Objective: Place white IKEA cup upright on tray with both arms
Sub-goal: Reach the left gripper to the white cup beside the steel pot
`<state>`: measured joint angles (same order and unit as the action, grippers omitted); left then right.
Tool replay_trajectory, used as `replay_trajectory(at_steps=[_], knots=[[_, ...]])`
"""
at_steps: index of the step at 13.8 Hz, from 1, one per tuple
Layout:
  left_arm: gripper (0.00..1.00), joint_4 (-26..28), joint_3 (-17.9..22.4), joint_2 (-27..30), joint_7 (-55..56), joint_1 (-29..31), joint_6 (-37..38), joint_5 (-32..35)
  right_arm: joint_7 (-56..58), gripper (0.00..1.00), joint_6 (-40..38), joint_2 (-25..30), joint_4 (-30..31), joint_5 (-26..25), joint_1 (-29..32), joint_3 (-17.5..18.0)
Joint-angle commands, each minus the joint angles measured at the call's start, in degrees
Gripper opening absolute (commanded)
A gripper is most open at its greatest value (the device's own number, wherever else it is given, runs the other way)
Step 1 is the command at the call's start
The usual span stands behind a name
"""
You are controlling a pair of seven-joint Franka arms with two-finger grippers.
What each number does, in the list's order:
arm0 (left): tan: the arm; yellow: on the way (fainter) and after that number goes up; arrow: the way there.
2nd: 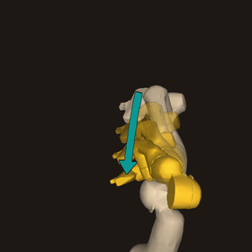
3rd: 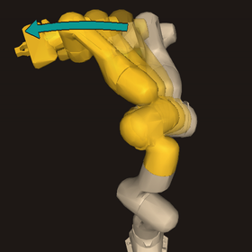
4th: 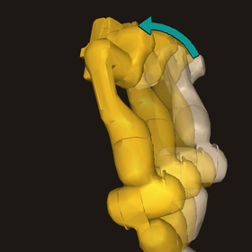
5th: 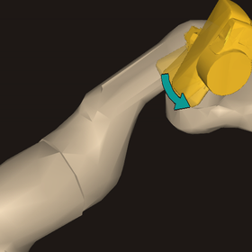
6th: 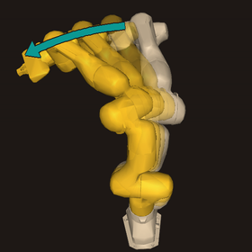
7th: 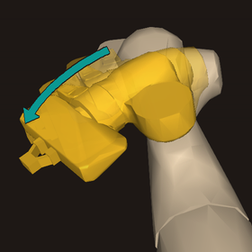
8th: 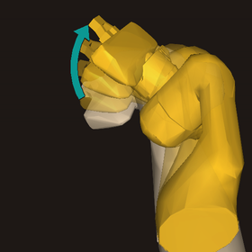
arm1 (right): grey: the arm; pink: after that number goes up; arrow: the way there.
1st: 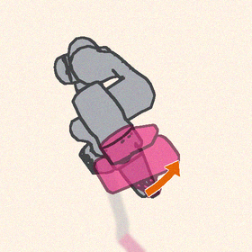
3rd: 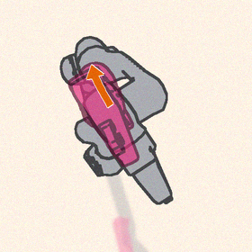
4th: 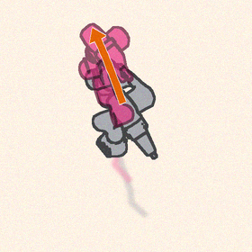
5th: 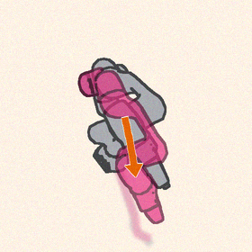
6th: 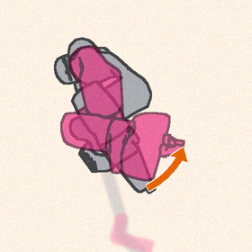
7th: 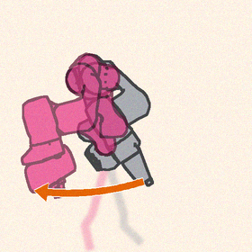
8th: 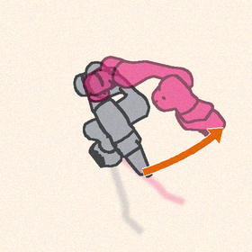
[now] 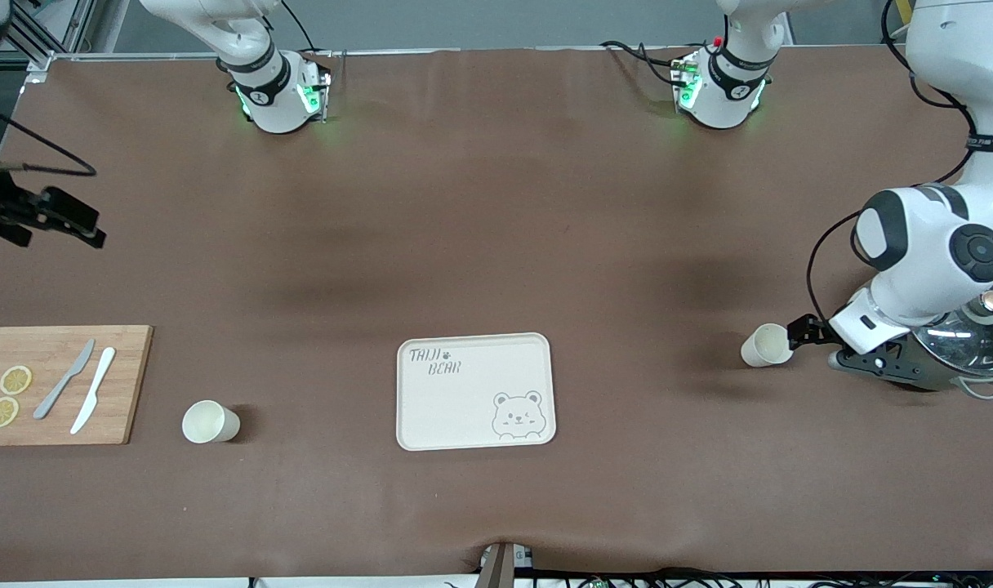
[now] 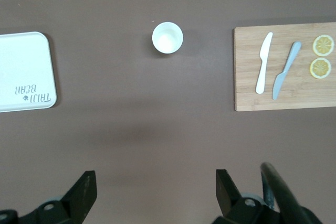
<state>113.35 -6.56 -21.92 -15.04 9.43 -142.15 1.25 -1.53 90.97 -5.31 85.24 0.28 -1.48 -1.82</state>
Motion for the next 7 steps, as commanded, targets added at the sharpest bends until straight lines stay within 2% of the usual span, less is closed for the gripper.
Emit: replay_trajectory(at_steps=[1, 5, 7], knots=[[1.00, 1.43, -0.39, -1.72, -0.43, 0.15, -4.87, 0.60, 0.21, 1.00, 2.19, -3.64, -0.86, 0.25, -0.80, -0.02], [1.00, 3.63, -0.47, -4.36, -0.43, -0.11, -11.91, 0.60, 0.04, 1.00, 6.92, -9.70, -0.86, -0.28, -1.60, -0.11], [1.00, 3.98, -0.47, -5.15, -0.43, -0.11, -13.15, 0.60, 0.21, 1.00, 10.18, -12.34, -0.86, -0.19, -1.60, -0.11]])
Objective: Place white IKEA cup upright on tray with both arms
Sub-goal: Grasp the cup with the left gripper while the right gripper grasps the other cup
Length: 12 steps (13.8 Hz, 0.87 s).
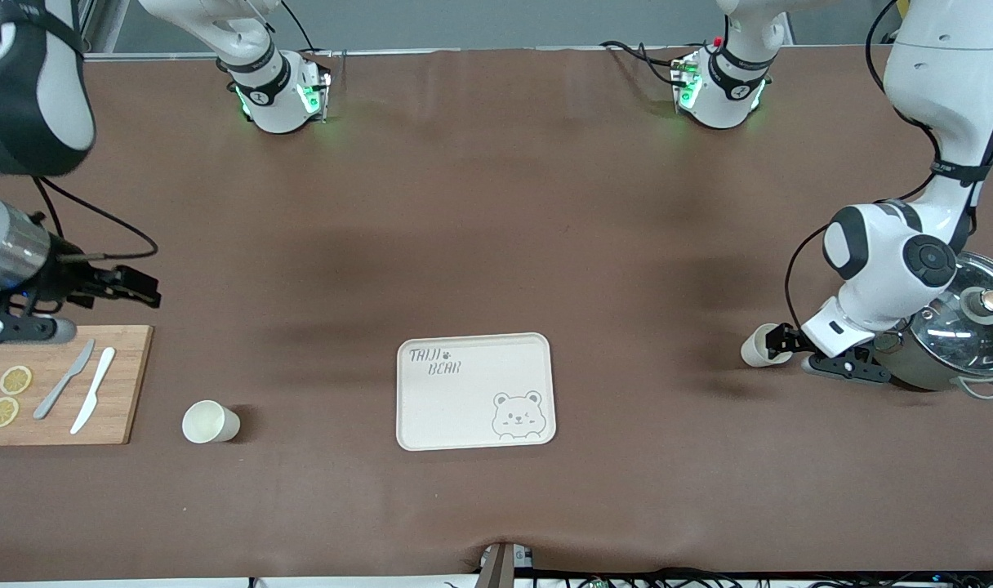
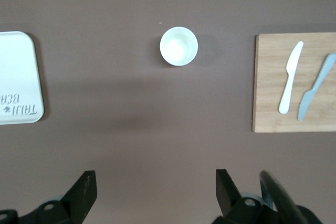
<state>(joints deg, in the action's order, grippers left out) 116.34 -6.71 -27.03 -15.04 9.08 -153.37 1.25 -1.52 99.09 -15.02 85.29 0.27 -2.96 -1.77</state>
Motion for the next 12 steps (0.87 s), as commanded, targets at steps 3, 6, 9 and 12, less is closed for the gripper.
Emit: replay_trajectory(at_steps=[3, 6, 9, 12], knots=[[0.86, 1.17, -0.33, -0.39, -1.14, -0.12, -2.03, 1.12, 0.02, 1.00, 7.68, -8.96, -0.92, 0.61, 0.15, -0.16], [0.00, 2.23, -0.33, 0.14, -2.63, 0.06, -2.11, 1.30, -0.59, 1.00, 13.47, -13.27, -1.01, 0.70, -0.37, -0.08], [0.00, 2.23, -0.33, 0.05, -2.10, -0.03, -2.11, 1.30, -0.33, 1.00, 19.11, -16.79, -1.01, 0.96, -0.38, -0.08], [0.00, 1.88, -0.33, 0.14, 0.08, -1.08, -2.03, 1.30, 0.20, 1.00, 25.96, -20.48, -1.01, 0.87, -0.38, -0.08]])
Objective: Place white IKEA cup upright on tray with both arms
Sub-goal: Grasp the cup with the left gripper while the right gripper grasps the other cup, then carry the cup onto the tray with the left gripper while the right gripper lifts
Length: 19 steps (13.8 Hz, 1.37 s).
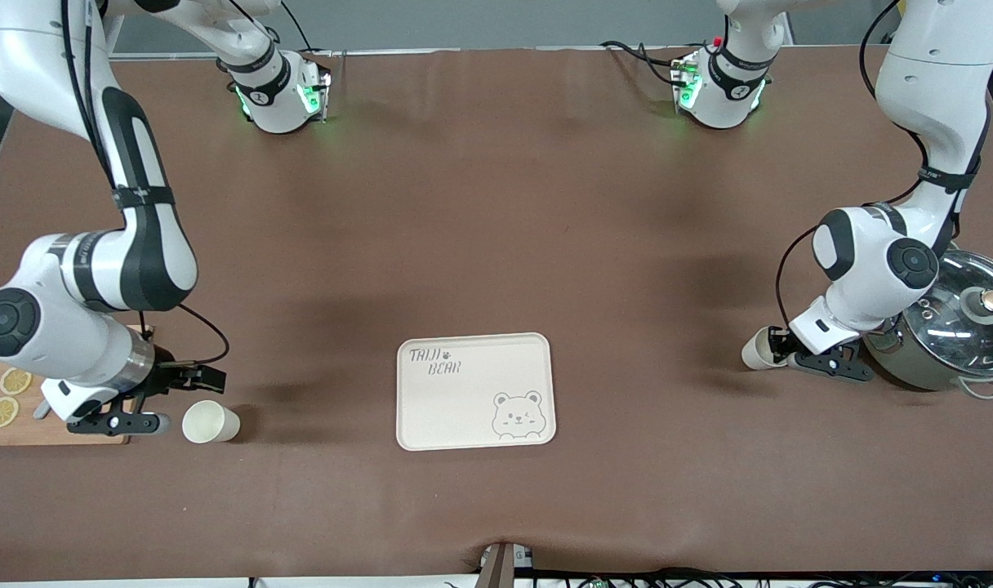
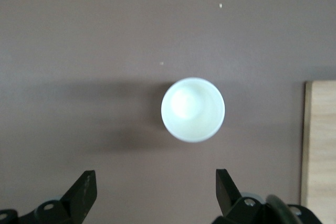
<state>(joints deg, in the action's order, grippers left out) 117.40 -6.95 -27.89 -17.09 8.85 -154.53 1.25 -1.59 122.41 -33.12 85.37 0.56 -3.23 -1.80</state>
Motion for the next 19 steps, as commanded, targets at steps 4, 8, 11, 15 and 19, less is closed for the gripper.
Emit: replay_trajectory(at_steps=[4, 8, 11, 15, 19], knots=[[0.00, -6.80, 0.09, 0.65, 18.46, -9.62, 6.40, 1.21, 0.98, 1.00, 10.03, -6.86, -1.00, 0.06, -0.90, 0.22], [0.00, -25.24, 0.44, -5.57, 38.06, -20.60, 25.11, 1.30, 2.55, 1.00, 14.42, -10.21, -1.00, -0.21, -0.20, 0.22], [0.00, -34.68, 0.71, -9.89, 50.80, -27.73, 30.61, 1.30, 4.32, 1.00, 15.32, -11.35, -0.91, -0.21, 0.15, 0.22], [0.00, -41.44, 1.15, -14.45, 59.27, -32.48, 30.61, 1.29, 5.02, 0.11, 14.97, -11.27, -0.82, -0.38, 0.15, 0.22], [0.00, -44.80, 7.20, -17.28, 60.68, -40.73, 28.51, 1.03, 7.56, 0.00, 15.14, -11.09, -0.91, -0.56, 0.24, -0.04]])
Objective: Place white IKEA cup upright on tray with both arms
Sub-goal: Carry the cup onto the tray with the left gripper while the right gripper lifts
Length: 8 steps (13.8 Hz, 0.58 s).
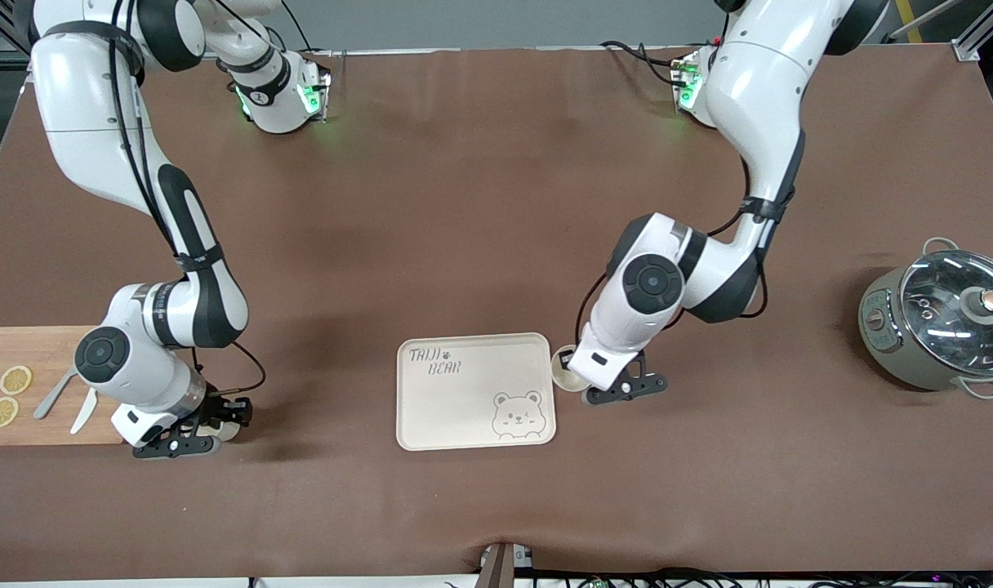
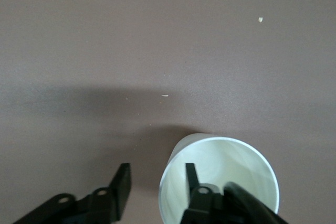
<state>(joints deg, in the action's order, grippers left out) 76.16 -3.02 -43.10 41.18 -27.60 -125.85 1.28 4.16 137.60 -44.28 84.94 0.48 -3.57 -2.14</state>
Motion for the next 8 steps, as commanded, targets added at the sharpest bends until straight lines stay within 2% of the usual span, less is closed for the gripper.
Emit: replay_trajectory(at_steps=[1, 8], knots=[[0.00, -3.47, 3.63, -3.12, 3.89, -5.44, -2.88, 1.00, 2.69, 0.00, 0.03, 0.07, -0.56, -0.57, 0.49, 0.29], [0.00, -3.39, 5.48, -8.04, 8.11, -10.36, -10.46, 1.27, 1.82, 0.00, -1.02, 1.56, -3.37, 0.57, -1.61, 0.64]])
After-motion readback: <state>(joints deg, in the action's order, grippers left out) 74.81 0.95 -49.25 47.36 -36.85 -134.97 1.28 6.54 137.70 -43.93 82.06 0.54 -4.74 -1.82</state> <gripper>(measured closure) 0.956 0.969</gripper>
